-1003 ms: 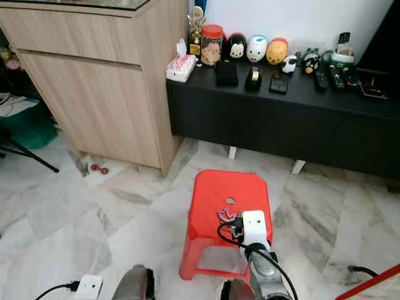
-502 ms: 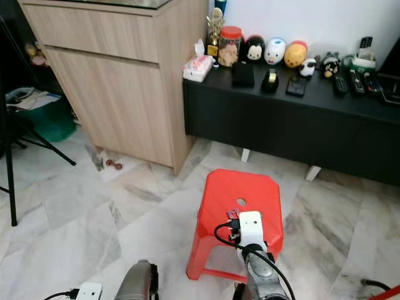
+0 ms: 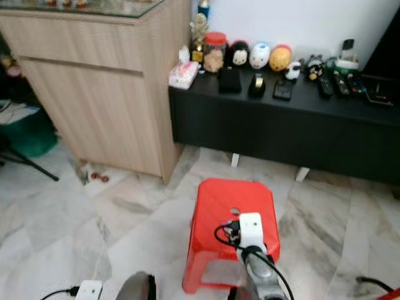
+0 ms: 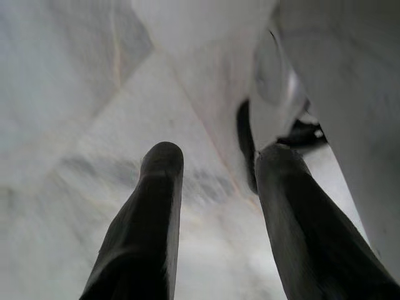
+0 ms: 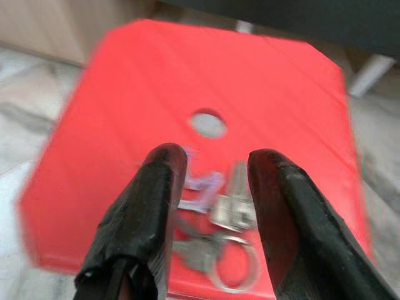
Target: Hang keys on a hook
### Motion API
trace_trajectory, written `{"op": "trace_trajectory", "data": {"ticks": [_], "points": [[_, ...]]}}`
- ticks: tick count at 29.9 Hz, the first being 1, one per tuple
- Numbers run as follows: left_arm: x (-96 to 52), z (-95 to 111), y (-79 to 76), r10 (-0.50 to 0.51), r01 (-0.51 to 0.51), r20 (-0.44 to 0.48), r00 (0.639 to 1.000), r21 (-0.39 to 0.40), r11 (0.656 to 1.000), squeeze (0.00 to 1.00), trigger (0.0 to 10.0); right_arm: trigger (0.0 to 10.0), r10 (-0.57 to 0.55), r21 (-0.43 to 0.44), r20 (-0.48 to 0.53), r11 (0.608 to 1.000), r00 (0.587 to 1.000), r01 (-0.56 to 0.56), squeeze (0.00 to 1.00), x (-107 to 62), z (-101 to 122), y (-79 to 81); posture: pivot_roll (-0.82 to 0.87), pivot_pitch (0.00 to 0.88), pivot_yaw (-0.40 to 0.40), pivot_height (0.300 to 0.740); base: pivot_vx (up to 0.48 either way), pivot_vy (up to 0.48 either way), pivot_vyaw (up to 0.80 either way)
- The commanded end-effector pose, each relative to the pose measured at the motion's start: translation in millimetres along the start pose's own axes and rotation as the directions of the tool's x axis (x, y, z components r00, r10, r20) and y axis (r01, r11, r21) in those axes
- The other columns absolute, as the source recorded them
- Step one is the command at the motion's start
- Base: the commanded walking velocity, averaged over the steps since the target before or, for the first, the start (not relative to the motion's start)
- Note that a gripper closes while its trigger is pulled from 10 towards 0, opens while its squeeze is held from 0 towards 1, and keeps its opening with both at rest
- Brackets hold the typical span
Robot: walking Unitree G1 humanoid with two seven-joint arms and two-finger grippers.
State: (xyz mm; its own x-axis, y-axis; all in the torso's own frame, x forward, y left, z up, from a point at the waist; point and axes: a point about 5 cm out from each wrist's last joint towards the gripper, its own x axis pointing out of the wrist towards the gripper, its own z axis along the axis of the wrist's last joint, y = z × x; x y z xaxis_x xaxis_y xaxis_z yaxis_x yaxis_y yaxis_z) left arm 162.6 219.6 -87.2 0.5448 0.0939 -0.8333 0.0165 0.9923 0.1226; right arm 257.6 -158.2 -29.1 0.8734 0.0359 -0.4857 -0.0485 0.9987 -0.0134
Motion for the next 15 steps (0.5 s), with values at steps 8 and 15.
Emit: {"op": "trace_trajectory", "data": {"ticks": [8, 15], "points": [[-1.1, -7, -1.4, 0.000, 0.001, -0.026, 1.000, 0.013, 1.000, 0.00, 10.0, 10.0, -0.014, 0.007, -0.063, 1.000, 0.998, 0.015, 0.00, -5.9, -16, -5.7, 0.12, 0.078, -0.031, 0.630, 0.206, 0.000, 0.19], [-0.9, -7, -2.0, -0.005, 0.006, -0.024, 1.000, 0.012, 1.000, 0.00, 10.0, 10.0, -0.003, 0.007, -0.087, 1.000, 0.996, 0.004, 0.00, -7.8, -21, -5.1, 0.11, 0.081, -0.029, 0.630, 0.000, 0.000, 0.00]]}}
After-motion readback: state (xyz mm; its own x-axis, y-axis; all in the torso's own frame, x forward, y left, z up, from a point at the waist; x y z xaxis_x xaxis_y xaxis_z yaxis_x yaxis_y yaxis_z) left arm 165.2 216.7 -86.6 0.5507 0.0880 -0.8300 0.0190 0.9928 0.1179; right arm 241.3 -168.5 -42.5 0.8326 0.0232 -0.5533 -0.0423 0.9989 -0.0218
